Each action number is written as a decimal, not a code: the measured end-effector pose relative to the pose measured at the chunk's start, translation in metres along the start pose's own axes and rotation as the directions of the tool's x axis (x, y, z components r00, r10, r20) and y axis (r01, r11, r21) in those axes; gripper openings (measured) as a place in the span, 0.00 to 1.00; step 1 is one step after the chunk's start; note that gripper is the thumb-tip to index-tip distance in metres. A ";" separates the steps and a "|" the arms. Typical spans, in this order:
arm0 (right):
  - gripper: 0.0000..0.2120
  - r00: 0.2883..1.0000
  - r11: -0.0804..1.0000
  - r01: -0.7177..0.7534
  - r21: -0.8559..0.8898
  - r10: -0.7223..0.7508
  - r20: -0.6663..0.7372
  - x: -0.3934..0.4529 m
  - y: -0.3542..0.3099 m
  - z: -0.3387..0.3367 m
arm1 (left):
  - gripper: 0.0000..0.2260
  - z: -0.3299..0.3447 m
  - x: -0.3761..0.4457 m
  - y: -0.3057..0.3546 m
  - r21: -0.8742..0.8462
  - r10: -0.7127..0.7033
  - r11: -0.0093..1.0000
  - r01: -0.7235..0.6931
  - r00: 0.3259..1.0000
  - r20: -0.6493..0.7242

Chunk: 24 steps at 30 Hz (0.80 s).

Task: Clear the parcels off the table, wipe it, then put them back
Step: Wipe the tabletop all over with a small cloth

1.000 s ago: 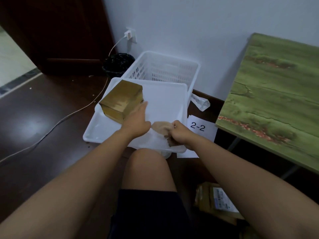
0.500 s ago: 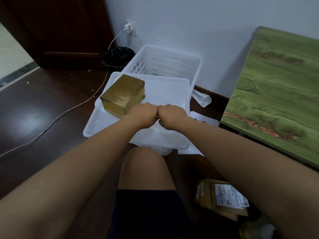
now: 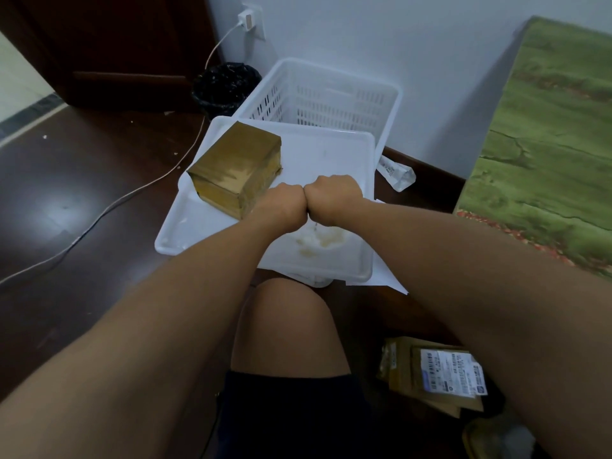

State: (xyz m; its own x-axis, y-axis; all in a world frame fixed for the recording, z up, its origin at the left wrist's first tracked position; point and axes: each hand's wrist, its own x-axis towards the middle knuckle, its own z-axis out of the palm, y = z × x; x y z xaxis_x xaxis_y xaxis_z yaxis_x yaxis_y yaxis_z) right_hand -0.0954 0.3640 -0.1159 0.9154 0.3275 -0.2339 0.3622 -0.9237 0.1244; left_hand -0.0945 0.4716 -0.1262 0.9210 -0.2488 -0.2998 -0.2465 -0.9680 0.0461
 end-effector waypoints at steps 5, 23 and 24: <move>0.04 1.000 1.000 0.005 -0.008 -0.005 -0.015 -0.001 0.006 0.000 | 0.08 -0.003 0.002 0.002 -0.014 0.012 1.000 -0.012 0.999 -0.032; 0.10 0.997 0.771 -0.040 0.636 -0.016 0.082 -0.036 0.054 -0.062 | 0.13 -0.074 -0.021 -0.006 -0.820 0.011 0.563 -0.101 0.993 -0.115; 0.10 0.999 0.739 -0.044 0.672 0.015 0.049 -0.042 0.057 -0.066 | 0.14 -0.081 -0.026 -0.002 -0.856 -0.012 0.507 -0.101 0.992 -0.124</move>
State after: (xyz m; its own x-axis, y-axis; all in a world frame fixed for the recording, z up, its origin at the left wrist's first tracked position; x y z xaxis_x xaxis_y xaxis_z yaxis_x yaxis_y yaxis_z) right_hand -0.1012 0.3105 -0.0354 0.9110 0.3038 -0.2788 0.1098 -0.8305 -0.5460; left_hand -0.0939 0.4781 -0.0415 0.9543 -0.2390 -0.1794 0.0402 -0.4922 0.8695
